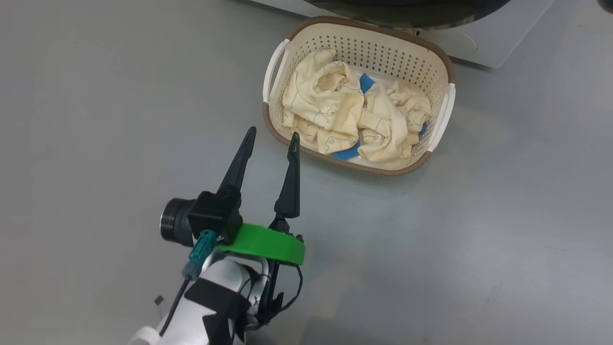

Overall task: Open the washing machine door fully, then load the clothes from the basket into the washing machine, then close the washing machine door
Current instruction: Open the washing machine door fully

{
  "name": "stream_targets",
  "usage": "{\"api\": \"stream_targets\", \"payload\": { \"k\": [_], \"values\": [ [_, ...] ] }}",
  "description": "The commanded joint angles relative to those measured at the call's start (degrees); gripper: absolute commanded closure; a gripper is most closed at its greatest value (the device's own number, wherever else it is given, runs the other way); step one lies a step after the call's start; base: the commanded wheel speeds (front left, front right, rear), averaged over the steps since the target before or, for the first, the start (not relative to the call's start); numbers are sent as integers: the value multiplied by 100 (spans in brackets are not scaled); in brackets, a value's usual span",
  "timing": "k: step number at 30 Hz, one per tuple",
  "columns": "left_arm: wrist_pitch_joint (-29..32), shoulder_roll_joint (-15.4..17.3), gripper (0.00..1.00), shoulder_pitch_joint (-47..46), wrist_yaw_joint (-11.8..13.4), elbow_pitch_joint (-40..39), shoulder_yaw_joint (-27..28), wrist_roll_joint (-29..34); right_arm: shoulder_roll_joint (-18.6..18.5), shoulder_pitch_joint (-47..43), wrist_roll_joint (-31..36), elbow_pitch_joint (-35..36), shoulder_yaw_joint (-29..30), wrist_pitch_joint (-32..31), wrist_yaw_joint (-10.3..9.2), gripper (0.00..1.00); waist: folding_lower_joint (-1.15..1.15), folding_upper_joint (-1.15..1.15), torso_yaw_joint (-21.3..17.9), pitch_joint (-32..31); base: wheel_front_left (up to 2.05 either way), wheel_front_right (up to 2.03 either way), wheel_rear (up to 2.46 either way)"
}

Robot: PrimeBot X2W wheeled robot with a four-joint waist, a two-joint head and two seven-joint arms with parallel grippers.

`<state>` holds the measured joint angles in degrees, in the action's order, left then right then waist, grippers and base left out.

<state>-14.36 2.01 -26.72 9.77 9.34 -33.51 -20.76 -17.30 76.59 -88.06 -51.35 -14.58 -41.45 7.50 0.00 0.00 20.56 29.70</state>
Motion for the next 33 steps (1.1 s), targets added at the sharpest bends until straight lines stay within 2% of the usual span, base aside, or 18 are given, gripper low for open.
{"api": "stream_targets", "payload": {
  "k": [1,33],
  "values": [
    [-63,87,0,15,-16,-140,199,49,259,-86,-5,236,-87,-108,-1,100,0,0,-8,-28,0,0,0],
    [-63,87,0,245,-130,18,222,177,782,-1509,-170,1005,-554,-829,-1,100,0,0,-126,-619,0,0,0]
  ]
}}
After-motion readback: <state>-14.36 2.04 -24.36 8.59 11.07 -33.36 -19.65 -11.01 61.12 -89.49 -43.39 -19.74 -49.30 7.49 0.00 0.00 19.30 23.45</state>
